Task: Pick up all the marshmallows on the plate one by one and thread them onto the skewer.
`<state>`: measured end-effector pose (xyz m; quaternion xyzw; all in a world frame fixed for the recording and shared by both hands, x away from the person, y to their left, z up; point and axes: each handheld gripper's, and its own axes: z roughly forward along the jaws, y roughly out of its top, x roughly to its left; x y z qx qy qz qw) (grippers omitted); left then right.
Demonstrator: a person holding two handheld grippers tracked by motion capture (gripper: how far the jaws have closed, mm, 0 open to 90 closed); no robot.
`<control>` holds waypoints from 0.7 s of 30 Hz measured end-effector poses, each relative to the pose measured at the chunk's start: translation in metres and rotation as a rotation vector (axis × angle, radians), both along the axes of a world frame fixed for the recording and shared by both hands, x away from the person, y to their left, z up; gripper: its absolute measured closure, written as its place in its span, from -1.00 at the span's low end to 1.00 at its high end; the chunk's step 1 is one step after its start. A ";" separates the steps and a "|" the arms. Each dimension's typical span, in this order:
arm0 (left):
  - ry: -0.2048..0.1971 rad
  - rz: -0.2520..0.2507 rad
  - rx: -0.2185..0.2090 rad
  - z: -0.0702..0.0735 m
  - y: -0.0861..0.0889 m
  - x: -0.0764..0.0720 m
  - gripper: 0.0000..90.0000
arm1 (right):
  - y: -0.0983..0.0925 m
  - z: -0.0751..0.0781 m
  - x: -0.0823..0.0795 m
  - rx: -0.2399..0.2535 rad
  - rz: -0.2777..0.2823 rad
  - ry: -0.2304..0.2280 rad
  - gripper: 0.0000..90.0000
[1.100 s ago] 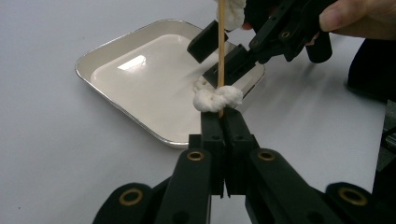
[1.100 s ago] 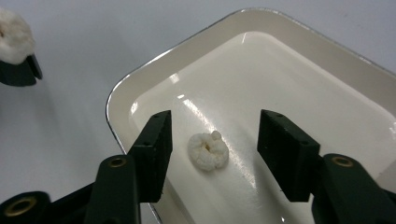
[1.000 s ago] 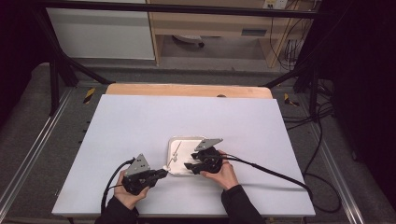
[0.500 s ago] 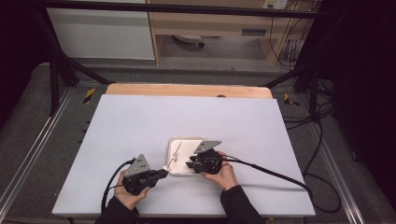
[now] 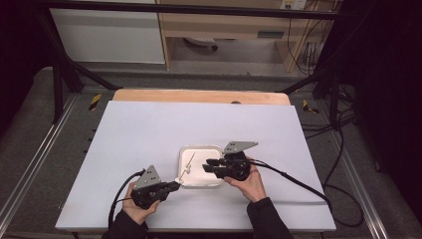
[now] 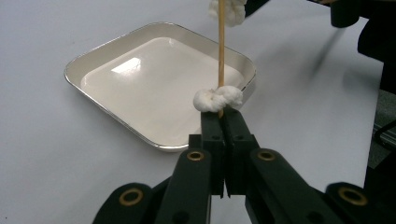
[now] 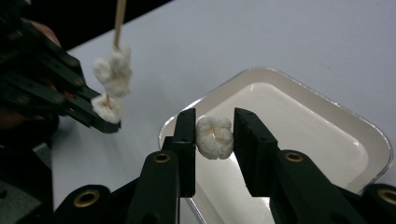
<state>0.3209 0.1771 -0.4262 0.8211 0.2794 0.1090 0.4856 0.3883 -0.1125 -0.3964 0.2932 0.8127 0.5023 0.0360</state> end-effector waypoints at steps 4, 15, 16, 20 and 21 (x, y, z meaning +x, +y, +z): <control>-0.011 -0.005 -0.001 0.000 -0.001 0.000 0.96 | -0.012 0.014 -0.003 0.101 0.004 0.004 0.57; -0.008 -0.027 0.006 0.000 -0.004 -0.003 0.97 | -0.022 0.036 -0.005 0.314 0.037 0.032 0.57; -0.010 -0.031 0.006 0.000 -0.005 -0.003 0.96 | -0.021 0.037 -0.005 0.324 0.039 0.035 0.57; -0.014 -0.046 0.012 0.000 -0.007 -0.004 0.96 | -0.019 0.039 -0.004 0.356 0.046 0.043 0.56; -0.015 -0.048 0.012 0.000 -0.007 -0.004 0.97 | -0.018 0.039 -0.003 0.357 0.047 0.041 0.56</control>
